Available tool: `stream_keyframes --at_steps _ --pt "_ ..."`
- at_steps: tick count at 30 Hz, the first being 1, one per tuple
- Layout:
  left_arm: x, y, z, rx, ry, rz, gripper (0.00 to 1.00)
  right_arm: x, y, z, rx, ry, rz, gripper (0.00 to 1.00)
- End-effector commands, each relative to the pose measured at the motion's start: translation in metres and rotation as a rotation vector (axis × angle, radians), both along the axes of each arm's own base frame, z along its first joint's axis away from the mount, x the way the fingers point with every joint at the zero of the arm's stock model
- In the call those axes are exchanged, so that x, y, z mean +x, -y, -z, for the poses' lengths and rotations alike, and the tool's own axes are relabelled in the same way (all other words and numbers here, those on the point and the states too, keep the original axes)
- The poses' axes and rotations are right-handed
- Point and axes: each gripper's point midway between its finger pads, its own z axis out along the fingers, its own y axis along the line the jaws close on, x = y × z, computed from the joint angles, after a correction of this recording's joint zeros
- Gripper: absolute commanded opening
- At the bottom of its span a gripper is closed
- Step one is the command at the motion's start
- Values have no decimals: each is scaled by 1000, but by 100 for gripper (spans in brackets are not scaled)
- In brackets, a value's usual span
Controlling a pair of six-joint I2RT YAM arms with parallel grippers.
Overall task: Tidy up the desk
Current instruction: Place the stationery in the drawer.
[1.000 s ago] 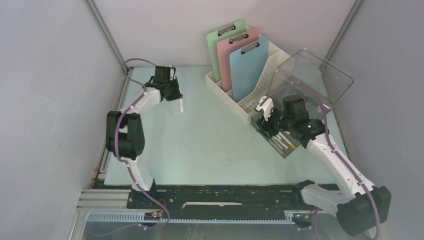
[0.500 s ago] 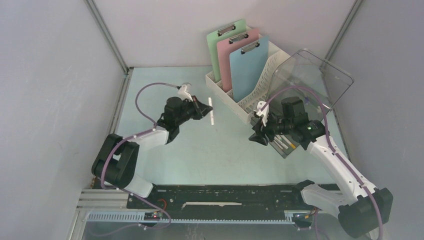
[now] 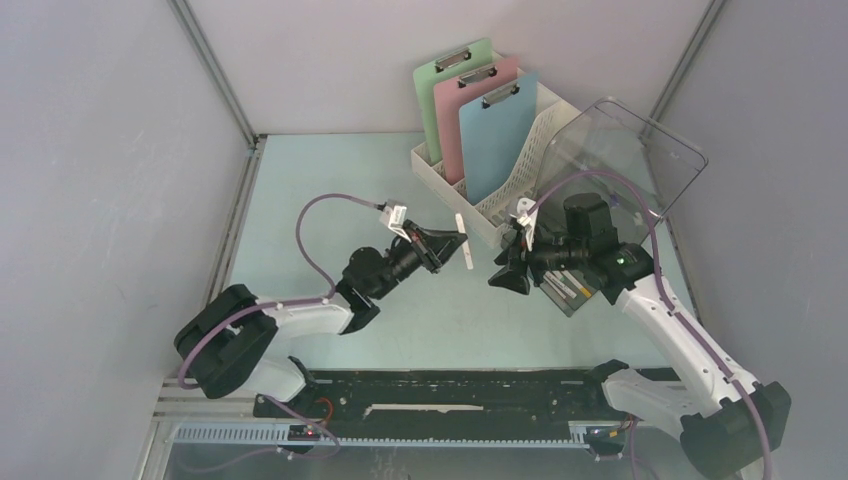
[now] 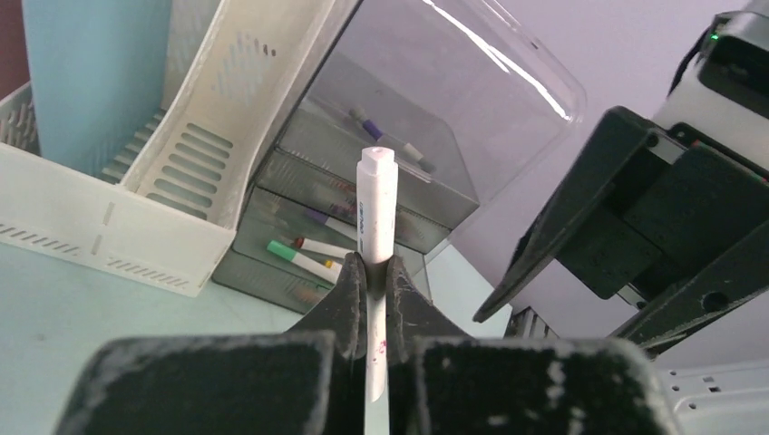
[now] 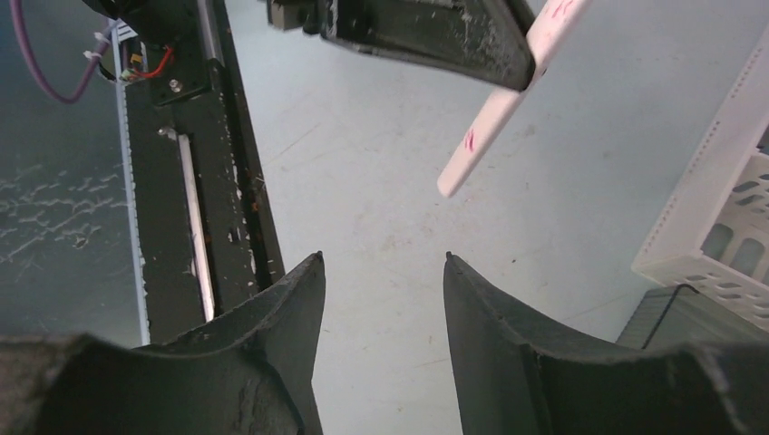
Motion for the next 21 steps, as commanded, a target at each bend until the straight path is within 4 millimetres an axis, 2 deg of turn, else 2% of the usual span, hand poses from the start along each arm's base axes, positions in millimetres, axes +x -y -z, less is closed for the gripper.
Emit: stream_keyframes --at_steps 1,7,13,21 --pt "-6 -8 -45 -124 113 -120 0 -2 -9 -25 64 21 -14 59" --pt "-19 -3 -45 -152 97 -166 0 3 -14 -27 92 -52 35 60" --pt "-32 6 -47 -191 86 -166 0 9 -21 -20 103 -152 71 60" --pt "-40 21 -48 -206 65 -142 0 18 -20 -17 90 -150 126 57"
